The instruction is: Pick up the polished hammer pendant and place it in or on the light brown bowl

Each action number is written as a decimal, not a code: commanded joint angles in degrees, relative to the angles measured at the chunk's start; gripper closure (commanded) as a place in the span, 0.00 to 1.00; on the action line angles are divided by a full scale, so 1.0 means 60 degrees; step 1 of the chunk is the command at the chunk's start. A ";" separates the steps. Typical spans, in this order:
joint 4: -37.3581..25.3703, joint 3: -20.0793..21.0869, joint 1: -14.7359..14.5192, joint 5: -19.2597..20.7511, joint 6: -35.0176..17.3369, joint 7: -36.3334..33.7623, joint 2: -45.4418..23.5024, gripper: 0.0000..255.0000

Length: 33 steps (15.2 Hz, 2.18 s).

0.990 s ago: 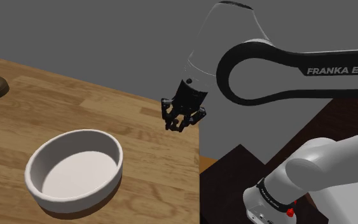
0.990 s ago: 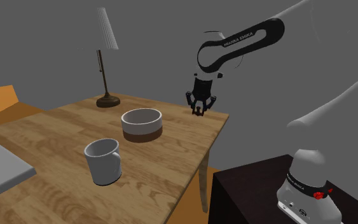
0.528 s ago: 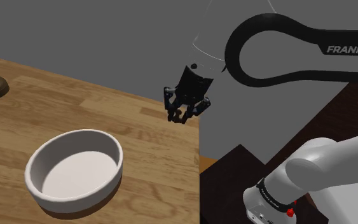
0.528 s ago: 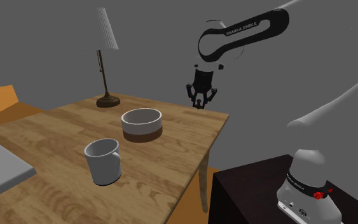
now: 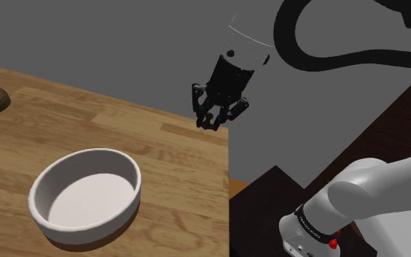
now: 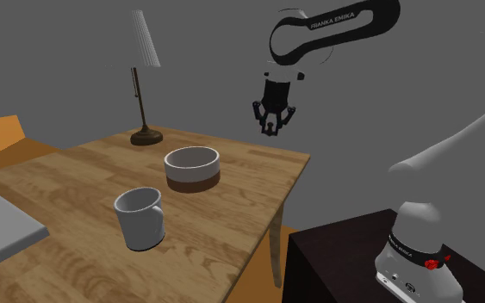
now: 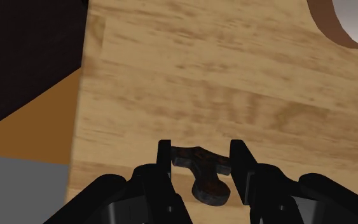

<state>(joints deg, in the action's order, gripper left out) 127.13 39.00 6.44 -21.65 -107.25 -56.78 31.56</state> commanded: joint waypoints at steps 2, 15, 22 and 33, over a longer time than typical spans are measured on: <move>-0.0413 -0.0078 0.0046 0.0089 0.0378 -0.0054 -0.0040 1.00; -0.3215 0.2835 0.0891 0.1396 0.0345 -0.2897 -0.2621 1.00; -0.5966 0.5336 -0.0144 0.6346 0.0895 -0.7160 -0.7650 1.00; -0.7087 0.4061 -0.2732 0.8002 0.0917 -0.8375 -0.9517 1.00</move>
<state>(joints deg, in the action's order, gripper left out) 83.51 63.35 -10.38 26.35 -100.75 -106.94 -25.60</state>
